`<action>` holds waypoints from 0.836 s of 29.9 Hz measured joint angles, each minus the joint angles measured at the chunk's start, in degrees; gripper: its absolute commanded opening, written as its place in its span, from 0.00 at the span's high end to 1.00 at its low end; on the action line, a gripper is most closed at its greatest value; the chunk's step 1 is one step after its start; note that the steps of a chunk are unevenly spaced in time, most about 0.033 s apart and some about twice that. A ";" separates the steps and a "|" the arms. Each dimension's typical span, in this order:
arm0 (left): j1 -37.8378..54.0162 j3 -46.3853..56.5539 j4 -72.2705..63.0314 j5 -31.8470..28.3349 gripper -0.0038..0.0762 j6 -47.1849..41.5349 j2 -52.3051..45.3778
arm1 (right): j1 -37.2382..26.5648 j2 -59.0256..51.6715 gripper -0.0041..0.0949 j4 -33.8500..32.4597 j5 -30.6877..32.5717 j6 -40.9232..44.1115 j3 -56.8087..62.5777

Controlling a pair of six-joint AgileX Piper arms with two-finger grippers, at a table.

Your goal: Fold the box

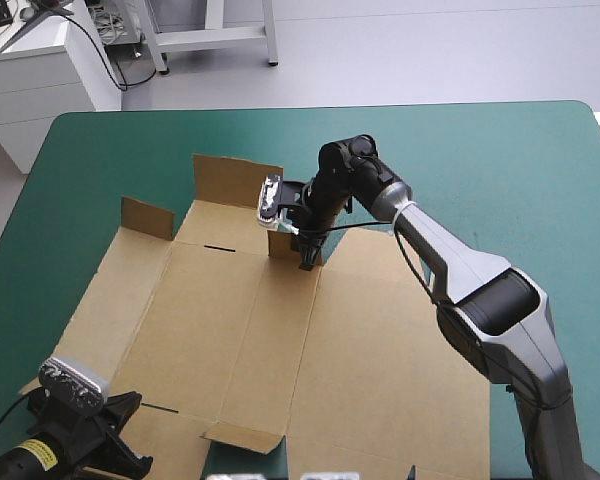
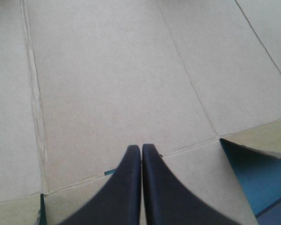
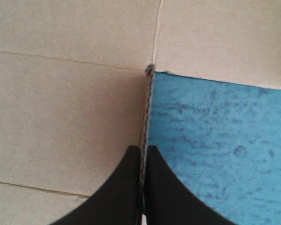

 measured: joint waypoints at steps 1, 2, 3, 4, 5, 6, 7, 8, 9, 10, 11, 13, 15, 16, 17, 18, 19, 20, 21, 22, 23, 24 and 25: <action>0.00 0.00 0.00 0.00 0.96 0.00 0.00 | 0.01 -0.13 0.96 0.00 0.06 -0.24 0.40; 0.00 0.00 0.00 0.00 0.96 0.00 0.00 | 0.12 -0.21 0.96 0.00 0.06 -0.44 0.55; 0.00 0.00 0.00 0.00 0.96 0.00 0.00 | 0.18 -0.20 0.96 0.00 -0.07 -0.71 0.68; 0.00 0.00 0.00 0.00 0.96 0.00 0.00 | 0.18 -0.20 0.96 0.00 -0.07 -0.99 0.75; 0.00 0.00 0.00 0.00 0.96 0.00 0.00 | 0.24 -0.20 0.96 0.00 -0.07 -1.60 0.75; 0.00 0.00 0.00 0.00 0.96 0.00 0.00 | 0.31 -0.20 0.96 -0.06 -0.07 -2.61 0.75; 0.00 0.00 0.00 0.00 0.96 0.00 0.00 | 0.37 -0.20 0.96 -0.07 -0.07 -3.99 0.75; 0.00 0.00 0.00 0.00 0.96 0.00 0.00 | 0.44 -0.20 0.96 -0.07 -0.07 -5.52 0.75; 0.00 0.00 0.00 0.00 0.96 0.00 0.00 | 0.44 -0.20 0.96 -0.01 -0.13 -6.51 0.75; 0.00 0.00 0.00 0.00 0.96 0.00 0.00 | 0.46 -0.20 0.96 -0.07 -0.47 -7.41 0.75; 0.00 0.00 0.00 0.00 0.96 0.00 0.00 | 0.46 -0.20 0.96 -0.07 -1.03 -8.04 0.75; 0.00 0.00 0.00 0.00 0.96 0.00 0.00 | 0.46 -0.20 0.96 -0.07 -2.28 -8.96 0.75; 0.00 0.00 0.00 0.00 0.96 0.00 0.00 | 0.46 -0.20 0.96 -0.07 -2.94 -10.11 0.75; 0.00 0.00 0.00 0.00 0.96 0.00 0.00 | 0.46 -0.20 0.96 -0.13 -3.08 -10.47 0.75; 0.00 0.00 0.00 0.00 0.96 0.00 0.00 | 0.46 -0.20 0.96 -0.12 -3.13 -10.74 0.75; 0.00 0.00 0.00 0.00 0.96 0.00 0.00 | 0.46 -0.20 0.96 -0.12 -3.13 -10.80 0.75; 0.00 0.00 0.00 0.00 0.96 0.00 0.00 | 0.46 -0.20 0.96 -0.12 -3.18 -10.82 0.75; 0.00 0.00 0.00 0.00 0.96 0.00 0.00 | 0.46 -0.20 0.97 -0.12 -3.18 -10.82 0.75; 0.00 0.00 0.00 0.00 0.96 0.00 0.00 | 0.46 -0.20 0.97 -0.12 -3.18 -10.82 0.75; 0.00 0.00 0.00 0.00 0.96 0.00 0.00 | 0.46 -0.20 0.97 -0.12 -3.18 -10.82 0.75; 0.00 0.00 0.00 0.00 0.96 0.00 0.00 | 0.46 -0.20 0.97 -0.12 -3.18 -10.82 0.75; 0.00 0.00 0.00 0.00 0.96 0.00 0.00 | 0.46 -0.20 0.97 -0.12 -3.18 -10.82 0.75; 0.00 0.00 0.00 0.00 0.96 0.00 0.00 | 0.46 -0.20 0.96 -0.12 -3.23 -10.56 0.75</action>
